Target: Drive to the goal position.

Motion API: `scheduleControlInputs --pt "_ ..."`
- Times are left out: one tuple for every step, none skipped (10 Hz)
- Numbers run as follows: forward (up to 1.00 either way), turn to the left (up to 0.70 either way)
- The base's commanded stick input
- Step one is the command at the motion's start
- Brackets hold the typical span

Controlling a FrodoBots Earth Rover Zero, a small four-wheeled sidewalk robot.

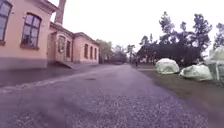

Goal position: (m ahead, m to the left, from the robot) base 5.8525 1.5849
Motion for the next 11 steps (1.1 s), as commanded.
scheduleControlInputs --pt "1.0 0.0" --pt "1.0 0.0" --pt "1.0 0.0" --pt "1.0 0.0" --pt "1.0 0.0" --pt "1.0 -0.33" --pt "1.0 -0.2" --pt "1.0 0.0" --pt "1.0 0.0" --pt "1.0 0.0" --pt "1.0 0.0"
